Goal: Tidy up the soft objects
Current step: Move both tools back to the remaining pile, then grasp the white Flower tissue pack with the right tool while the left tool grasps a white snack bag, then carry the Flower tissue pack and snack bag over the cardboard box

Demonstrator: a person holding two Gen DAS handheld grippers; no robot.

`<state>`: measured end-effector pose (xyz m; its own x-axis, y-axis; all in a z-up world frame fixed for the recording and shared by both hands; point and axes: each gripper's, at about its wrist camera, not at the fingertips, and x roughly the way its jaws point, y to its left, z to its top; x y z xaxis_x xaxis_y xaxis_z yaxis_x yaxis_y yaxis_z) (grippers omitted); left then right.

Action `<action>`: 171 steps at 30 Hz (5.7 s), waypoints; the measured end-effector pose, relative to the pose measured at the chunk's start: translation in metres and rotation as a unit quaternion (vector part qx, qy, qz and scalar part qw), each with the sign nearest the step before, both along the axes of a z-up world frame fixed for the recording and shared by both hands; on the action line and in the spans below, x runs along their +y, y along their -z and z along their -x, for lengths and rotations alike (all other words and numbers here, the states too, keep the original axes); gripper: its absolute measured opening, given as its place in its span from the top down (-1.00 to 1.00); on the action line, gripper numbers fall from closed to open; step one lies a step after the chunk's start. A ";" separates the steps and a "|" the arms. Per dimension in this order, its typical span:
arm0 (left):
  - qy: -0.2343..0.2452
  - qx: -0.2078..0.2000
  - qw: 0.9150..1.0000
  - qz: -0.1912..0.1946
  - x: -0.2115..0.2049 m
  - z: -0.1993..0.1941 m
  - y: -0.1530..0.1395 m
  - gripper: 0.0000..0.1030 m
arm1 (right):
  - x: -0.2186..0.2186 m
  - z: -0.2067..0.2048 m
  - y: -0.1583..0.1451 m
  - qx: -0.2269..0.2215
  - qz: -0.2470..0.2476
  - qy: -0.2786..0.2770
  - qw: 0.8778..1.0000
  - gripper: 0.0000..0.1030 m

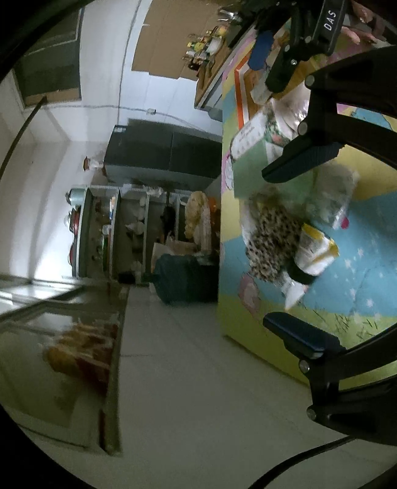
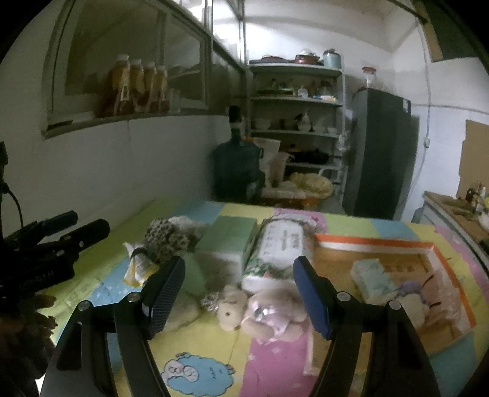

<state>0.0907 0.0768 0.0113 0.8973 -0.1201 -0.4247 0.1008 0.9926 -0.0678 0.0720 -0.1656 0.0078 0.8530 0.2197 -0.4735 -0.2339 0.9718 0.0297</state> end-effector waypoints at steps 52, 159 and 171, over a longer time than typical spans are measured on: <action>-0.040 0.218 0.975 0.036 0.001 -0.115 0.088 -0.39 | 0.055 -0.055 0.081 0.179 -0.015 -0.196 0.964 -0.06; 0.183 0.063 0.981 -0.012 -0.285 -0.049 -0.004 -0.02 | -0.239 0.039 0.010 0.033 -0.071 0.119 0.990 -0.06; 0.208 0.091 0.974 -0.013 -0.327 -0.068 0.013 -0.02 | -0.291 0.034 0.024 0.042 -0.082 0.175 0.980 -0.06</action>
